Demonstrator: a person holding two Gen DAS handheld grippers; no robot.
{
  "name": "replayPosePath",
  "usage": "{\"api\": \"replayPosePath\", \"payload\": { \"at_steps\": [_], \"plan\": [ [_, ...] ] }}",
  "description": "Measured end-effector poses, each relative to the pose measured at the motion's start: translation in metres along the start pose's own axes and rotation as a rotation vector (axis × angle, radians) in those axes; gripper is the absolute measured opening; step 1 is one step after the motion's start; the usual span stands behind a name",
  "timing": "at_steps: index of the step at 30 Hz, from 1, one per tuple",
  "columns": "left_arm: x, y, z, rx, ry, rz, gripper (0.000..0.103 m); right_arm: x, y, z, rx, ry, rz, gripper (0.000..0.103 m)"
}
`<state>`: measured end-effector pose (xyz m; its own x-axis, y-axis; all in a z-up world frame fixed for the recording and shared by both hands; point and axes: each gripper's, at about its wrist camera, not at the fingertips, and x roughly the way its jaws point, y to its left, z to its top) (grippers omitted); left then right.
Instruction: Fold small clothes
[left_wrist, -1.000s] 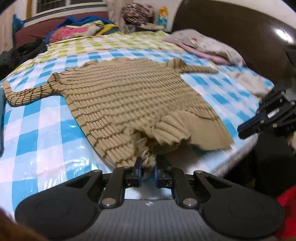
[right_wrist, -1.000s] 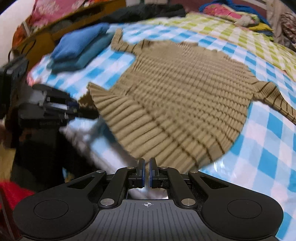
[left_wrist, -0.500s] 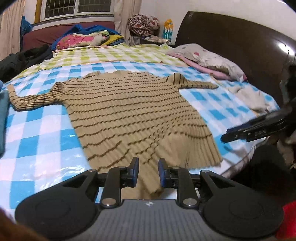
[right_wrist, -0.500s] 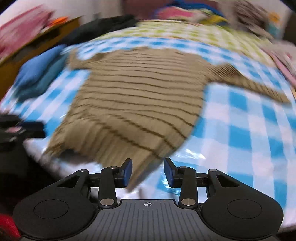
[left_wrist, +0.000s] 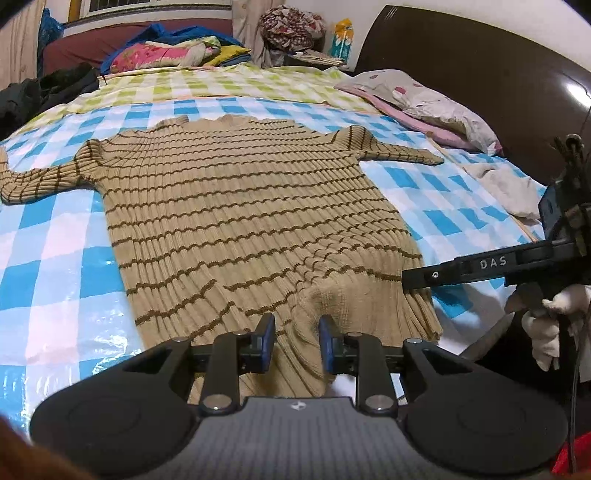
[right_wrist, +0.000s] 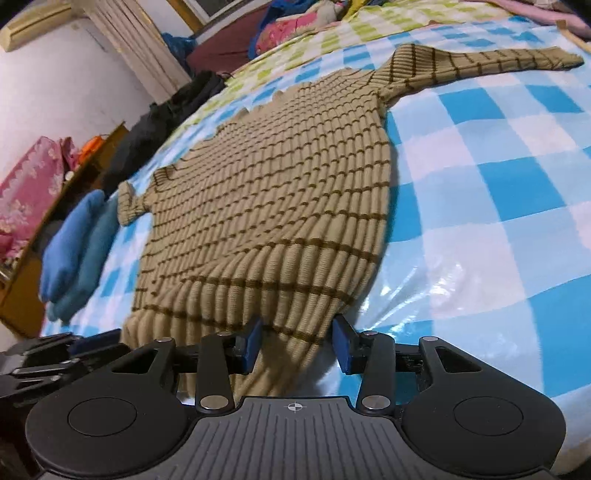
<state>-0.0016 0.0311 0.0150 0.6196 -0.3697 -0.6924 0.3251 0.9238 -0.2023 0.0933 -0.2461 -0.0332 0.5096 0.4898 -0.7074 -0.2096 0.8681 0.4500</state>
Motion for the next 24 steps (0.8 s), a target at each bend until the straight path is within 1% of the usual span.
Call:
{"api": "replayPosePath", "payload": {
  "at_steps": [1, 3, 4, 5, 7, 9, 12, 13, 14, 15, 16, 18, 21, 23, 24],
  "plan": [
    [0.0, -0.001, 0.0, 0.003, 0.0, 0.002, 0.031, 0.001, 0.001, 0.002, -0.003, 0.007, -0.011, 0.016],
    [-0.001, -0.003, 0.001, 0.014, -0.004, 0.005, 0.032, -0.002, -0.003, 0.005, 0.016, 0.034, -0.005, 0.007],
    [-0.002, -0.003, 0.001, 0.022, -0.007, 0.006, 0.033, -0.007, -0.006, 0.007, 0.018, 0.041, -0.01, 0.005],
    [-0.003, -0.004, 0.002, 0.026, -0.008, 0.006, 0.036, -0.014, -0.007, 0.009, 0.007, 0.039, -0.033, 0.004],
    [-0.003, -0.004, 0.003, 0.027, -0.009, 0.005, 0.039, -0.034, -0.007, 0.014, -0.044, 0.022, -0.105, 0.004],
    [0.0, -0.004, 0.002, 0.026, -0.003, -0.001, 0.044, -0.051, -0.008, 0.02, -0.082, -0.001, -0.176, 0.004],
    [0.006, -0.01, -0.003, 0.05, 0.005, 0.026, 0.047, -0.064, -0.003, 0.026, -0.163, -0.028, -0.3, 0.004],
    [0.007, -0.01, -0.004, 0.059, 0.007, 0.038, 0.047, -0.064, 0.001, 0.024, -0.196, -0.039, -0.345, 0.006],
    [0.007, -0.011, -0.006, 0.065, 0.007, 0.05, 0.048, -0.062, 0.006, 0.021, -0.235, -0.035, -0.383, 0.01],
    [0.006, -0.01, -0.008, 0.063, 0.008, 0.06, 0.049, -0.058, 0.01, 0.019, -0.26, -0.023, -0.404, 0.013],
    [0.005, -0.007, -0.01, 0.056, 0.011, 0.073, 0.049, -0.054, 0.012, 0.017, -0.271, -0.014, -0.408, 0.013],
    [0.005, 0.003, -0.013, 0.02, 0.028, 0.12, 0.049, -0.051, 0.015, 0.011, -0.261, -0.011, -0.379, 0.013],
    [0.003, 0.02, -0.017, -0.055, 0.052, 0.16, 0.049, -0.049, 0.029, 0.007, -0.253, -0.041, -0.296, 0.013],
    [0.001, 0.028, -0.021, -0.083, 0.068, 0.208, 0.049, -0.041, 0.043, 0.004, -0.292, -0.023, -0.229, 0.013],
    [-0.001, 0.031, -0.024, -0.087, 0.073, 0.229, 0.049, -0.038, 0.05, 0.001, -0.314, -0.017, -0.211, 0.013]
  ]
}}
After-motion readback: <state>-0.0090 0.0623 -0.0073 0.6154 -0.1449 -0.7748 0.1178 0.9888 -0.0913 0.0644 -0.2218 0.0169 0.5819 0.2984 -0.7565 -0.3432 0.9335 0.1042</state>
